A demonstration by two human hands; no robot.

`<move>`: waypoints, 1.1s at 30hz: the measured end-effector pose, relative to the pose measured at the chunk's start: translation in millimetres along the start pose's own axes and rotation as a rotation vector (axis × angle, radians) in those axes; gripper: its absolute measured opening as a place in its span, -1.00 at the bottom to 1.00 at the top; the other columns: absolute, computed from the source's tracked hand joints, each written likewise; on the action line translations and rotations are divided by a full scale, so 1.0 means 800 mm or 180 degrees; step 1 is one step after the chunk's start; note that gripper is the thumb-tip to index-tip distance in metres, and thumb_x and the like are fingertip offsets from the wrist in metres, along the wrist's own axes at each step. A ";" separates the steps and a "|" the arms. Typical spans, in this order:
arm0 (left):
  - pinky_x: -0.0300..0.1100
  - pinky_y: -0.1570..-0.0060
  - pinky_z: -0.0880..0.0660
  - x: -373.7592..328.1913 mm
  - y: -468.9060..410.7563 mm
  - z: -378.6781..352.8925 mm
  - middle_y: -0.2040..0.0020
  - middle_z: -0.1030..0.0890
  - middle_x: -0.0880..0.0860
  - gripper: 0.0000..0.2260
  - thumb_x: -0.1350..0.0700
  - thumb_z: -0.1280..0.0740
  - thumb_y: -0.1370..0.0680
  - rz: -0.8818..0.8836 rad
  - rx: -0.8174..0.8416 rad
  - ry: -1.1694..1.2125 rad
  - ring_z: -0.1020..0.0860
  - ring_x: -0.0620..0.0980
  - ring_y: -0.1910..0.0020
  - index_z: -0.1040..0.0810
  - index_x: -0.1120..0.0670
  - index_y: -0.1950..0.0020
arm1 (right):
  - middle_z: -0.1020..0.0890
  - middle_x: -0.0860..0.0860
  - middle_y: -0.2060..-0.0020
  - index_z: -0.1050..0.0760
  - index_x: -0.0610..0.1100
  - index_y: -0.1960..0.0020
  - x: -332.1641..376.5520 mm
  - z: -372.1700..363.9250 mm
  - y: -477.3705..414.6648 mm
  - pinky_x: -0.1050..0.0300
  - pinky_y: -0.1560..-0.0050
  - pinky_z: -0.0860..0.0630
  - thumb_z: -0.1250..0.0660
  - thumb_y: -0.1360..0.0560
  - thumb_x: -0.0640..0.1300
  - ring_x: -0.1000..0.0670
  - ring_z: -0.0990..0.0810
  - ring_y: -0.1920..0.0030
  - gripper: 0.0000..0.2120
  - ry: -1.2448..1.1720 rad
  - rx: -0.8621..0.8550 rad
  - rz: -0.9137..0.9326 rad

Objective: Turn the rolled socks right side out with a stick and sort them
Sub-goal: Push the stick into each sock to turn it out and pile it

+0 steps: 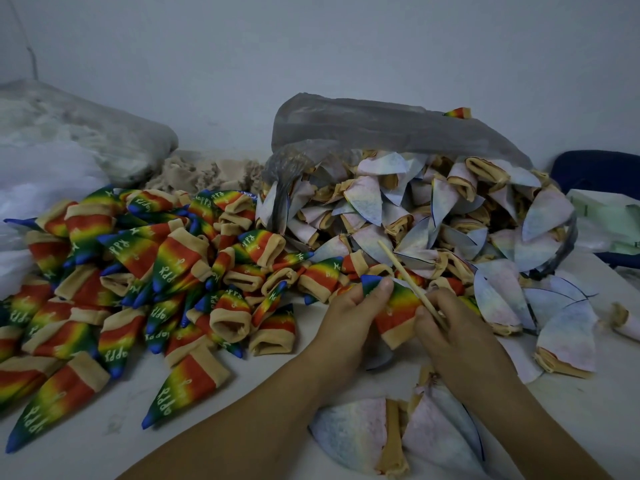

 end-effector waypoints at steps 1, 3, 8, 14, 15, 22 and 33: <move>0.12 -0.32 -0.46 0.004 0.000 -0.004 -0.15 -0.66 0.21 -0.66 -0.05 -0.33 -0.54 0.0138 0.0069 0.0259 -0.61 0.16 -0.19 -0.62 0.14 -0.18 | -0.45 0.14 0.42 -0.29 0.06 0.25 0.001 -0.001 0.000 0.28 0.44 -0.35 -0.18 -0.52 -0.07 0.14 -0.43 0.38 -0.82 -0.0047 0.0023 0.0009; 0.14 -0.40 -0.37 0.007 0.003 -0.014 -0.27 -0.59 0.27 -0.56 -0.06 -0.21 -0.64 0.0381 0.0210 0.0729 -0.55 0.20 -0.29 -0.49 0.24 -0.35 | -0.44 0.20 0.41 -0.27 0.05 0.27 0.000 -0.001 0.000 0.28 0.44 -0.34 -0.20 -0.52 -0.11 0.12 -0.39 0.41 -0.78 -0.0125 0.0037 0.0017; 0.00 -0.15 -0.58 0.009 -0.001 -0.011 -0.14 -0.66 0.26 -0.66 0.01 -0.18 -0.67 0.0305 0.0038 0.0795 -0.64 0.16 -0.16 -0.55 0.24 -0.23 | -0.37 0.07 0.47 -0.30 0.01 0.29 -0.013 -0.001 -0.001 0.14 0.44 -0.25 -0.25 -0.52 -0.20 0.08 -0.29 0.47 -0.74 -0.0237 0.0045 -0.0145; -0.09 -0.08 -0.61 -0.015 0.003 -0.006 -0.06 -0.69 0.21 -0.76 0.10 -0.24 -0.66 -0.0344 0.0065 -0.0130 -0.67 0.08 -0.07 -0.61 0.22 -0.14 | -0.48 0.02 0.38 -0.37 0.02 0.22 -0.021 0.008 0.001 0.17 0.43 -0.31 -0.25 -0.51 -0.13 0.08 -0.45 0.37 -0.85 -0.0099 -0.0050 -0.0220; -0.22 0.04 -0.61 -0.021 0.004 -0.006 -0.04 -0.69 0.19 -0.76 0.12 -0.24 -0.65 -0.0460 0.0058 -0.0279 -0.69 0.00 0.00 -0.61 0.25 -0.15 | -0.49 0.01 0.40 -0.38 0.03 0.21 -0.022 0.009 0.001 0.18 0.42 -0.31 -0.25 -0.51 -0.13 0.09 -0.47 0.35 -0.86 -0.0080 -0.0065 -0.0231; -0.29 0.00 -0.55 -0.045 0.014 -0.007 -0.08 -0.59 0.21 -0.77 0.16 -0.25 -0.65 -0.1140 -0.0056 -0.1086 -0.61 0.02 -0.04 -0.66 0.24 -0.06 | -0.56 0.11 0.30 -0.38 0.13 0.15 -0.016 0.002 0.002 0.07 0.33 -0.46 -0.23 -0.51 0.00 0.15 -0.53 0.28 -0.92 -0.0023 0.0031 -0.0290; -0.44 -0.12 -0.41 -0.073 0.024 -0.007 -0.11 -0.62 -0.10 -0.79 0.13 -0.25 -0.66 -0.2217 -0.0473 -0.2563 -0.52 -0.29 -0.15 -0.66 0.05 -0.17 | -0.55 0.15 0.21 -0.43 0.23 0.10 -0.007 0.012 0.001 0.17 0.26 -0.41 -0.08 -0.47 0.25 0.22 -0.50 0.16 -0.80 -0.0006 -0.0081 0.0025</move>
Point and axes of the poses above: each hand's wrist, its own y-axis away from the middle knuckle, its own z-axis out of the back of the hand, x = y × z, the point moved 9 cm from there along -y, towards the middle knuckle
